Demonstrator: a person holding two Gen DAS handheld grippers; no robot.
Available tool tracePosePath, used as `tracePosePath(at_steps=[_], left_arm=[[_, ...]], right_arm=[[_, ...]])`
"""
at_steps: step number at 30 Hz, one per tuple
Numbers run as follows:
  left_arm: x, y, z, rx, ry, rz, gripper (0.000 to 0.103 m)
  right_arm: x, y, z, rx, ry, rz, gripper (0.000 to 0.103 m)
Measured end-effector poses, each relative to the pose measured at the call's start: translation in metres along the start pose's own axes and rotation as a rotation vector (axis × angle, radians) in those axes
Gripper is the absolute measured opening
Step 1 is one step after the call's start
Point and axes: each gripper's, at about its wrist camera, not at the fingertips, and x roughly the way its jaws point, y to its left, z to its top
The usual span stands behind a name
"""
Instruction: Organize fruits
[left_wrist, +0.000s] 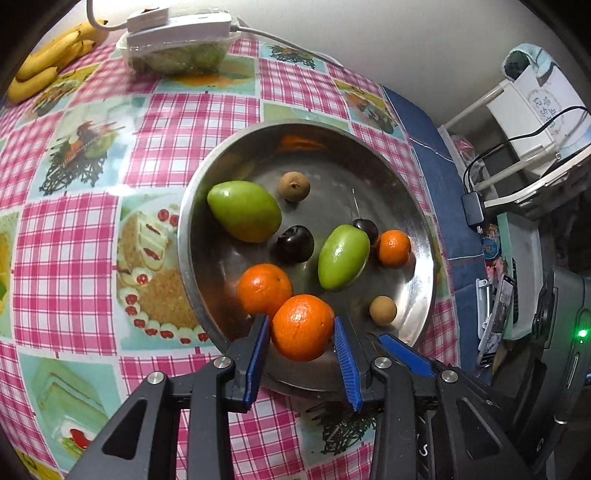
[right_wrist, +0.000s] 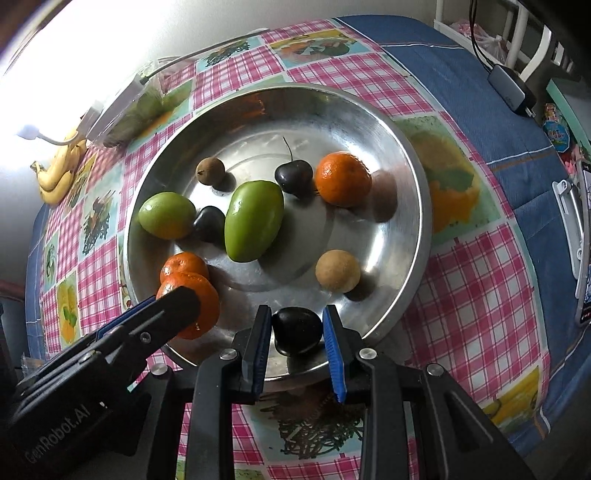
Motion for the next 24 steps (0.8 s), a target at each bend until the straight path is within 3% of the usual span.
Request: tracePosePath(at_steps=[11,15,20,24], left_arm=[[-0.019,0.019,-0.004,-0.047,-0.037,-0.011,0.041],[-0.033,0.033,-0.005,-0.068,-0.07,0.02,0.042],[-0.048,0.052,-0.011,-0.061,-0.098,0.166,0.064],[-0.059,0.063,-0.02,-0.027,-0.113,0.283,0.083]], right_arm=[[-0.002,0.004,0.001,0.001,-0.006,0.017,0.036],[-0.008,0.002,-0.003,0.005,-0.03,0.034,0.036],[-0.018,-0.001,-0.012,0.004,-0.063,0.05,0.04],[-0.026,0.001,-0.019,-0.011,-0.103,0.063,0.065]])
